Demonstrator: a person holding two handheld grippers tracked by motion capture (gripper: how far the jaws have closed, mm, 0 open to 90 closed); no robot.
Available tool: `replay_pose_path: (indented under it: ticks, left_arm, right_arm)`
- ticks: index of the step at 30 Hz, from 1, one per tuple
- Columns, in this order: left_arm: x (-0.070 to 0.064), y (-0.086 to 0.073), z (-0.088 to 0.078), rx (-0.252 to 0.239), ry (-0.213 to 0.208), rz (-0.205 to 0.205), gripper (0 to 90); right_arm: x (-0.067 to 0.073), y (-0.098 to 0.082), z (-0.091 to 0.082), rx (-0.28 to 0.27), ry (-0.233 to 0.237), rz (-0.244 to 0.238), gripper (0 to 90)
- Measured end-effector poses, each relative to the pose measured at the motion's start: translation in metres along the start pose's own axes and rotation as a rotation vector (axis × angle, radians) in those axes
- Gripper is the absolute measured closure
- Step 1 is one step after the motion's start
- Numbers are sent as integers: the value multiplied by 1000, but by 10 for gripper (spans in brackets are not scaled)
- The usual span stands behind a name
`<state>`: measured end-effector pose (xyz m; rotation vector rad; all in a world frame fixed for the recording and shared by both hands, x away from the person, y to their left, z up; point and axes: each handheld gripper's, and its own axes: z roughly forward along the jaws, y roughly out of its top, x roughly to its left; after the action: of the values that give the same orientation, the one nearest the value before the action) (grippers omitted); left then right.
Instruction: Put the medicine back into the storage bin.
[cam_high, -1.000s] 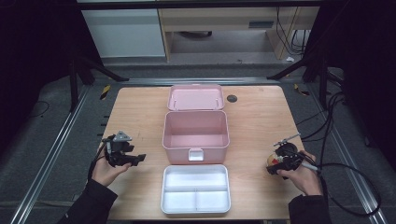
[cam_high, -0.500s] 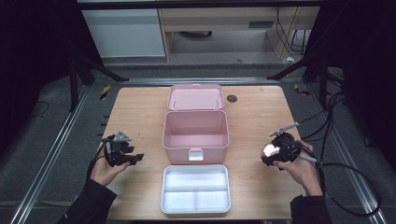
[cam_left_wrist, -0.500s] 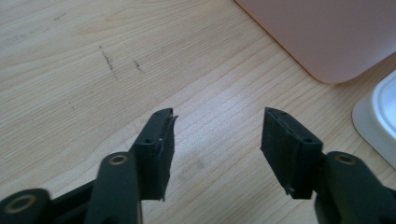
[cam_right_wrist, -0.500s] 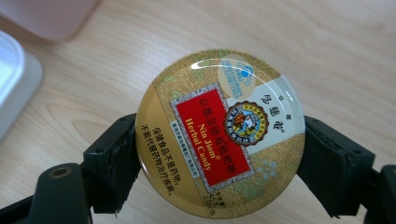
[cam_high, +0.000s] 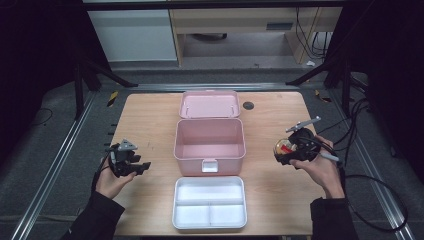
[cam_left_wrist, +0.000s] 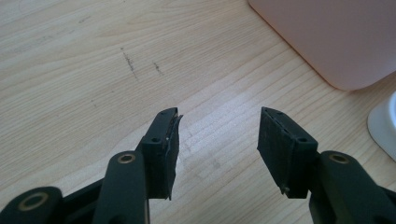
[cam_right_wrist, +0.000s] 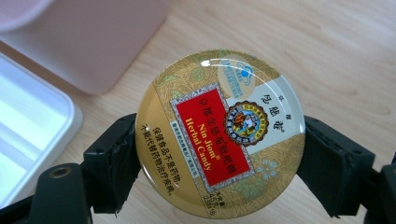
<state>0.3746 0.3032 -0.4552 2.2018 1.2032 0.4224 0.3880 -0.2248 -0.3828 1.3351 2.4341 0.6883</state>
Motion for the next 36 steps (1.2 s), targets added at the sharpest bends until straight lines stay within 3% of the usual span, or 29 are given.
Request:
replay_pose_path:
  ticks: [13,28,36]
  left_arm:
    - [1,-1,2,15,-12,2,477]
    - [-1,1,1,8,-18,11,477]
    - [0,1,2,23,-19,16,477]
  right_arm:
    - [14,42,-17,-44,46,-60,205]
    - [37,91,-13,-70,89,-145,205]
    - [47,111,-6,-52,108,-181,205]
